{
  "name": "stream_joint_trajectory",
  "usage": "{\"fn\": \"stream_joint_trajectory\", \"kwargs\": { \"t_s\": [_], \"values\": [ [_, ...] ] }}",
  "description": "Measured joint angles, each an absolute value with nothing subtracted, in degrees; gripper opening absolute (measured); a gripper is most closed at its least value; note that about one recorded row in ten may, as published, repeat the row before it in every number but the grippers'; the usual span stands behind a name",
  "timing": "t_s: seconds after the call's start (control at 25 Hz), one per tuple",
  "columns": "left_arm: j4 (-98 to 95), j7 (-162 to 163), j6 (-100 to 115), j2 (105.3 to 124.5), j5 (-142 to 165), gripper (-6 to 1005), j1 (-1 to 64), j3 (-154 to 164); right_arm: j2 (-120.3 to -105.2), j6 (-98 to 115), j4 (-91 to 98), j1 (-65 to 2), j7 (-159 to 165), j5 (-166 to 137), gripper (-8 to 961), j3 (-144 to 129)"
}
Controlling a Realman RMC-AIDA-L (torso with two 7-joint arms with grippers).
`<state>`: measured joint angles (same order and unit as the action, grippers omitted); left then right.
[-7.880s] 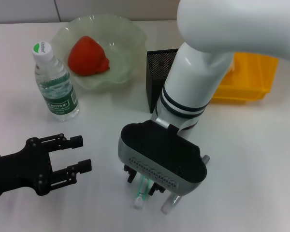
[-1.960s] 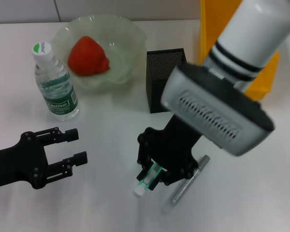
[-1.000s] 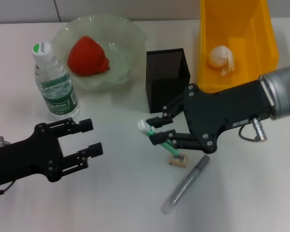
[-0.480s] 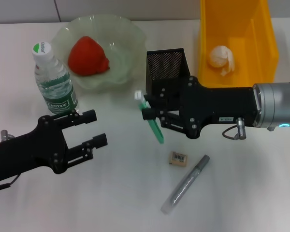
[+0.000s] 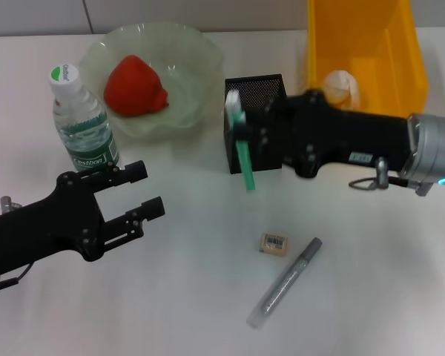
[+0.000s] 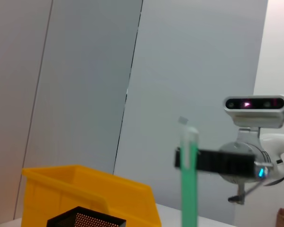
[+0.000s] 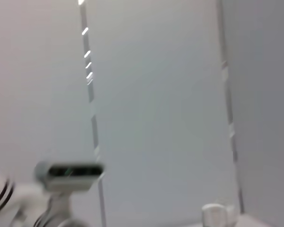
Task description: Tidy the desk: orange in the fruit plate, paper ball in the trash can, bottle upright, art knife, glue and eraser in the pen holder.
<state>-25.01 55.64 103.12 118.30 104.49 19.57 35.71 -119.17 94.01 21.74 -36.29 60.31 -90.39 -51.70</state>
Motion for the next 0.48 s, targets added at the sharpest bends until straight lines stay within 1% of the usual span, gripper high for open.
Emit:
{"fn": "stream_joint_trajectory", "kwargs": {
  "t_s": [0.24,0.4,0.48],
  "values": [
    [-24.62,54.41,103.18,118.30,104.49,629,19.44,35.78,-119.18,93.65,17.21,-35.85,62.76,-81.49,231,-49.95],
    [-24.61,54.61,103.31,118.30,104.65,629,19.43,35.78,-119.18,90.41,15.92,-35.84,73.13,-75.62,234,-49.93],
    [-24.61,54.67,103.45,118.30,104.82,630,19.45,35.77,-119.18,86.43,15.92,-35.88,83.22,-73.04,236,-49.85]
  ]
}}
